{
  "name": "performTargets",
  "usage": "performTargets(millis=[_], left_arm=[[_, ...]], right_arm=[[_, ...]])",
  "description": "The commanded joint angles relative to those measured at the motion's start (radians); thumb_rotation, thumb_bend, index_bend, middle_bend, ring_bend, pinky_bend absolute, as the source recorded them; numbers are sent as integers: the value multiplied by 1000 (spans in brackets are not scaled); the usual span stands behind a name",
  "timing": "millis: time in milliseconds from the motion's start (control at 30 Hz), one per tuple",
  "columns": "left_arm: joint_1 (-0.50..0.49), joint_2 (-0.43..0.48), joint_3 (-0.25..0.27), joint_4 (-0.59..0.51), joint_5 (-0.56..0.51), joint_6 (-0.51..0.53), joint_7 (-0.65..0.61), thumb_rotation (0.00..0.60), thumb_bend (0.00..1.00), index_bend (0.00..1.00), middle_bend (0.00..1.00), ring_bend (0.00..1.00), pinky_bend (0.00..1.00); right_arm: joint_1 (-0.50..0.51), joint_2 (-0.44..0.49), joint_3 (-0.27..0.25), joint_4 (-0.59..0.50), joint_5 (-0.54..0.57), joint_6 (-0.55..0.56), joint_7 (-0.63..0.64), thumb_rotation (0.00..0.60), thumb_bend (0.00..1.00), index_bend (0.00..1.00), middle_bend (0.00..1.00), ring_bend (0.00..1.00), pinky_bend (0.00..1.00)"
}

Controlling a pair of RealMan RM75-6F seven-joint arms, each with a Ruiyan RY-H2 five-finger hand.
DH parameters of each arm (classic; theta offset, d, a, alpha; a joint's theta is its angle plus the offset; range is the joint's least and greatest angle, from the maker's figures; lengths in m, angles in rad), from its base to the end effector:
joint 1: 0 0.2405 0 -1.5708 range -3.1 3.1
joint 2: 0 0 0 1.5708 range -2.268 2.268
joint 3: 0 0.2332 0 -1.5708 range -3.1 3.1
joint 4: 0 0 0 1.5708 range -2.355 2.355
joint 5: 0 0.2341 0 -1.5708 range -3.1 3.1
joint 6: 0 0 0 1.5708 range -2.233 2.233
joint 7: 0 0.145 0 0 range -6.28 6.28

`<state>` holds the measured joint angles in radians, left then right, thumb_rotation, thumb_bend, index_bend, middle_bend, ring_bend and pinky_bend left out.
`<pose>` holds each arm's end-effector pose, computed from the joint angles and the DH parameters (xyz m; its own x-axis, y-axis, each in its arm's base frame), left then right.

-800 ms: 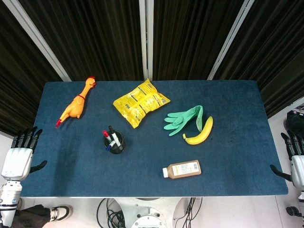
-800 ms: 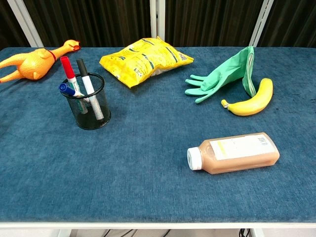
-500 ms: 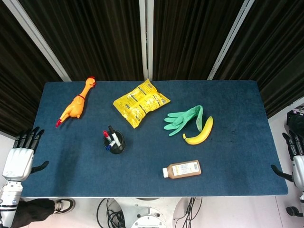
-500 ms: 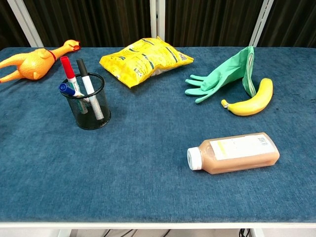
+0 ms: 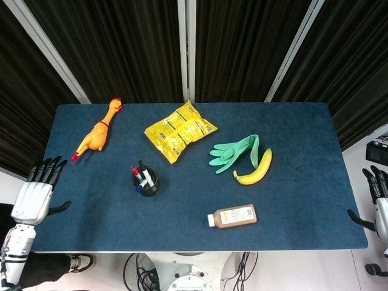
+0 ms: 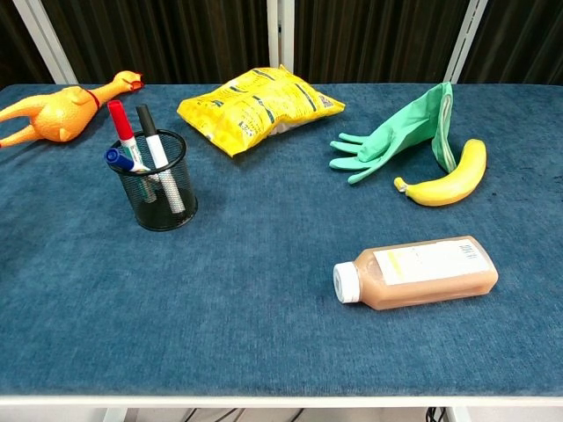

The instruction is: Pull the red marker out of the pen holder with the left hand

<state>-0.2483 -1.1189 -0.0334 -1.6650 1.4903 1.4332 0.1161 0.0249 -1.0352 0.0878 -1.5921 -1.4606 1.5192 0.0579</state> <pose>-0.2607 0.2225 0.1129 0.4581 -0.0006 0.8889 0.8780 -0.1559 -0.4526 -0.3221 -0.1727 0.1687 0.4343 0.0535 0.8992 -0.8993 0.0830 0.4294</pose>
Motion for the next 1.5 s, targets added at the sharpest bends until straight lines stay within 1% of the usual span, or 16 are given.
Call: performTargets(millis=[33,167,267,367,500,567,633,733,867,967,1067,1267,1400,1500], left_arm=[[-38,19,-20,-44,13,-41,19,600,125,0,0,0,61],[-107,42,-52,-107,24,-121,34,600,124,0,14,0,102],[-170,51,-85,-152,9,-197,55,600,125,15,61,0,133],[-236,53,-118,-187,-43,-290,67,600,129,41,105,0,146],[-317,48,-156,-205,-144,-420,54,600,140,67,124,9,185],[-355,33,-175,-194,-188,-469,40,600,147,136,140,36,217],[-381,15,-185,-174,-216,-493,44,600,153,215,173,82,255],[-405,-13,-192,-156,-264,-502,74,600,159,277,241,161,327],[-425,-47,-190,-140,-317,-492,137,600,178,327,327,245,403],[-432,-66,-183,-131,-343,-477,177,600,195,347,374,306,469],[-439,-77,-175,-126,-362,-477,189,600,200,363,394,340,517],[-455,-92,-160,-102,-383,-486,210,600,212,398,434,392,553],[-464,-96,-157,-93,-396,-491,210,600,222,428,486,443,577],[-470,-98,-155,-87,-397,-492,210,600,239,443,499,455,581]], right_arm=[[-1,0,1,-1,1,2,1,600,95,0,0,0,0],[-4,2,1,-3,1,6,5,600,96,0,0,0,0],[-9,5,1,-4,2,11,11,600,99,0,0,0,0],[-14,12,3,-5,6,16,21,600,101,0,0,0,0],[-18,23,8,-8,12,21,32,600,118,0,0,0,0],[-20,28,9,-9,14,23,39,600,123,0,0,0,0],[-21,33,9,-9,15,21,45,600,139,0,0,0,0],[-20,37,12,-8,19,17,50,600,163,0,0,0,0],[-18,38,14,-8,25,10,51,600,176,0,0,0,0],[-15,36,13,-7,28,3,47,600,176,0,0,0,0],[-12,32,11,-5,29,-6,39,600,176,0,0,0,0],[-6,32,7,-3,27,-21,37,600,177,0,0,0,0],[-4,36,8,-5,34,-30,36,600,181,0,0,0,0],[-2,43,7,-13,42,-43,30,600,182,0,0,0,0]])
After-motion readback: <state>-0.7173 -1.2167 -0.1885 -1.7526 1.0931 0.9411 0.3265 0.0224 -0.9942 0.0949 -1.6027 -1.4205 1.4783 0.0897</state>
